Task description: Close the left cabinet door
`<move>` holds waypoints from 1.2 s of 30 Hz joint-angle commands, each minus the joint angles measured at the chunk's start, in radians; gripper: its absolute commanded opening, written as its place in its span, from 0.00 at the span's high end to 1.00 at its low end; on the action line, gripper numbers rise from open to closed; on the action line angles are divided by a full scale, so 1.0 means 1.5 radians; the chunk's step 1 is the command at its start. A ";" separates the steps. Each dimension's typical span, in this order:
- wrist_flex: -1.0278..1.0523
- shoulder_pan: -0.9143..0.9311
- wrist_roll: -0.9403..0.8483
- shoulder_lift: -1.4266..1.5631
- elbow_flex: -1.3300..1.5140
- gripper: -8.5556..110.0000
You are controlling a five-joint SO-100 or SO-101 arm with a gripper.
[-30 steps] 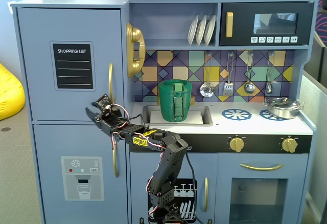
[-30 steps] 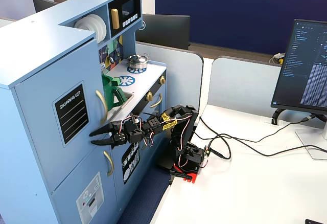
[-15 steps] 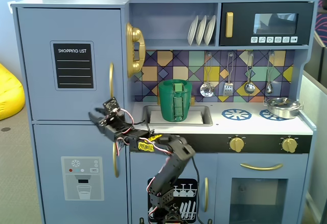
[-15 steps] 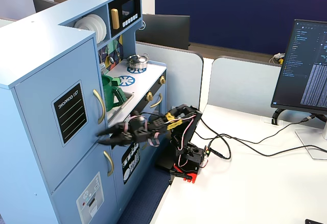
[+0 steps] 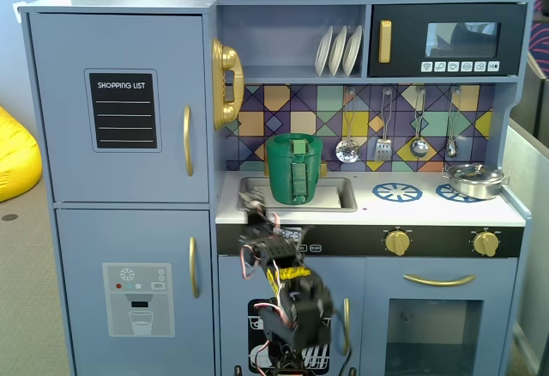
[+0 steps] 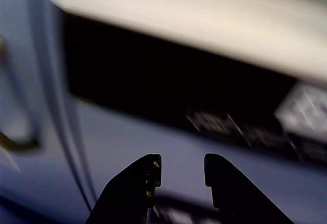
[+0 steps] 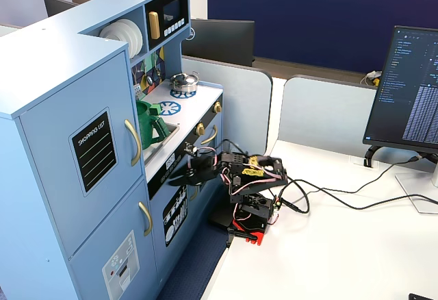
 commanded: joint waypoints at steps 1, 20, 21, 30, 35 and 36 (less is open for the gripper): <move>0.229 0.133 0.034 0.106 0.037 0.93; 0.636 0.178 0.170 0.185 0.157 0.93; 0.652 0.178 0.169 0.185 0.157 0.93; 0.653 0.187 0.176 0.185 0.157 0.91; 0.653 0.191 0.175 0.185 0.157 0.91; 0.653 0.191 0.175 0.185 0.157 0.91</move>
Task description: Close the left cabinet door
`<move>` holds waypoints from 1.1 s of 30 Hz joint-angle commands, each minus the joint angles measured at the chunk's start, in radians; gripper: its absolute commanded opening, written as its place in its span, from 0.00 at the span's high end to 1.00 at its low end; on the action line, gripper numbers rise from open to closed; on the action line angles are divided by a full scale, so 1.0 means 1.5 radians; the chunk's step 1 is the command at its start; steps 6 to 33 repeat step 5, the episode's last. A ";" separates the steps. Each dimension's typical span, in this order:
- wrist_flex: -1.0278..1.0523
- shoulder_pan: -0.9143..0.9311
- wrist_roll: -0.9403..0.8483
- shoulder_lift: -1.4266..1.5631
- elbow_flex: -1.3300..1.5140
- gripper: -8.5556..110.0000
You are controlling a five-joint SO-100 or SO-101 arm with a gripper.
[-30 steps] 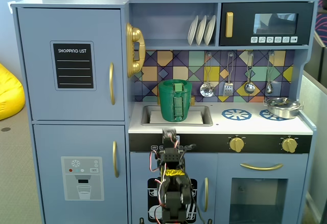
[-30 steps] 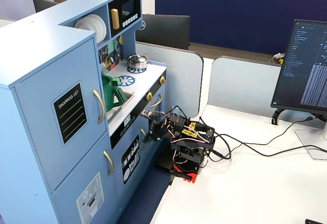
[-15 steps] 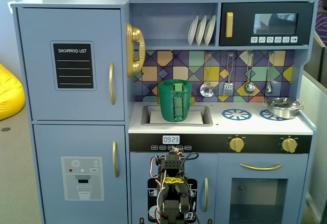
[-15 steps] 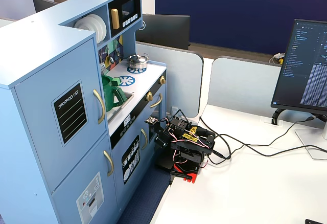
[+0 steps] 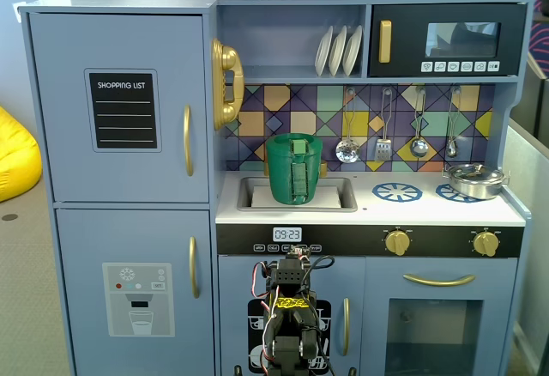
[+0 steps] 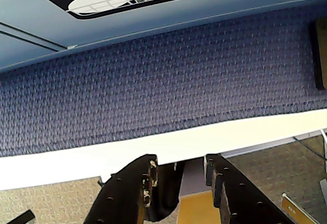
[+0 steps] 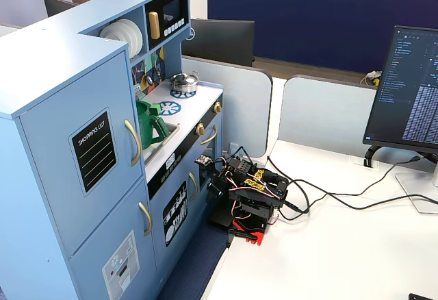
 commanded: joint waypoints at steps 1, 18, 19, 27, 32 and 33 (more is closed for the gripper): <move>0.122 0.008 0.010 -0.002 -0.004 0.91; 0.122 0.009 0.009 -0.002 -0.003 0.91; 0.122 0.009 0.009 -0.002 -0.003 0.91; 0.122 0.009 0.009 -0.002 -0.003 0.91; 0.122 0.009 0.009 -0.002 -0.003 0.91; 0.122 0.009 0.009 -0.002 -0.003 0.91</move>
